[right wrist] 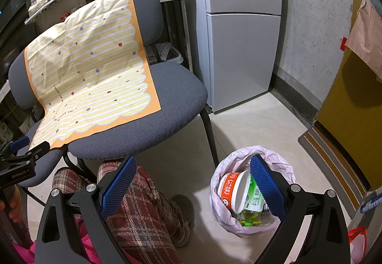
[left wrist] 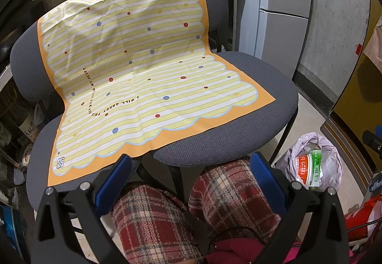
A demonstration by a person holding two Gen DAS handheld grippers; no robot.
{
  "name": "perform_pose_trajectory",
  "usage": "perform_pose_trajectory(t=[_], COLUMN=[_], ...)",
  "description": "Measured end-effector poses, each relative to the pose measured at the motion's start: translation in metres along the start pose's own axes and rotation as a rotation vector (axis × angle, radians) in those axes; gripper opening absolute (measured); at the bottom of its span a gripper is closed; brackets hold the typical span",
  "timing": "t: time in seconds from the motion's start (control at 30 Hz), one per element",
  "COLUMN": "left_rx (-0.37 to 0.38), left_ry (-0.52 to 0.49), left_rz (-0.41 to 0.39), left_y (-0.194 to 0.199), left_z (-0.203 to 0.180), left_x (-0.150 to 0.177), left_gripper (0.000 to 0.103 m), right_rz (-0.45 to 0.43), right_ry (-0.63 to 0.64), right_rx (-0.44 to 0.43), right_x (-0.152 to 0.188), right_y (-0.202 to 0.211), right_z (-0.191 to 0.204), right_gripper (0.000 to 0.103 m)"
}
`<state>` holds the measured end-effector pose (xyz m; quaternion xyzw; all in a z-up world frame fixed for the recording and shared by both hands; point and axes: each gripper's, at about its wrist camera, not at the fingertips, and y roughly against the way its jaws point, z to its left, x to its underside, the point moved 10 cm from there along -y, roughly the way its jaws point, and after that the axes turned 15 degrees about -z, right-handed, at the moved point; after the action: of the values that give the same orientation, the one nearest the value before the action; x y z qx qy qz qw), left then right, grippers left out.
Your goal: Collect trash
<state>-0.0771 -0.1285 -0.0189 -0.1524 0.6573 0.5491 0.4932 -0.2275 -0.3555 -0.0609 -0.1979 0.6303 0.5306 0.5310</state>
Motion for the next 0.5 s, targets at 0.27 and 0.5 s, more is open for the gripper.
perform_pose_trajectory(t=[0.27,0.5], left_rx=[-0.026,-0.071], left_ry=[0.019,0.095], left_rz=[-0.037,0.038], left_y=[0.000,-0.020], left_z=[0.010,0.044], left_x=[-0.001,0.011], left_gripper=[0.096,0.096], right_rz=[0.011,-0.003], right_ry=[0.001,0.048], right_rx=[-0.009,-0.087], right_x=[0.004,-0.016], right_y=[-0.009,-0.038], right_z=[0.010,0.051], right_gripper=[0.095,0.095])
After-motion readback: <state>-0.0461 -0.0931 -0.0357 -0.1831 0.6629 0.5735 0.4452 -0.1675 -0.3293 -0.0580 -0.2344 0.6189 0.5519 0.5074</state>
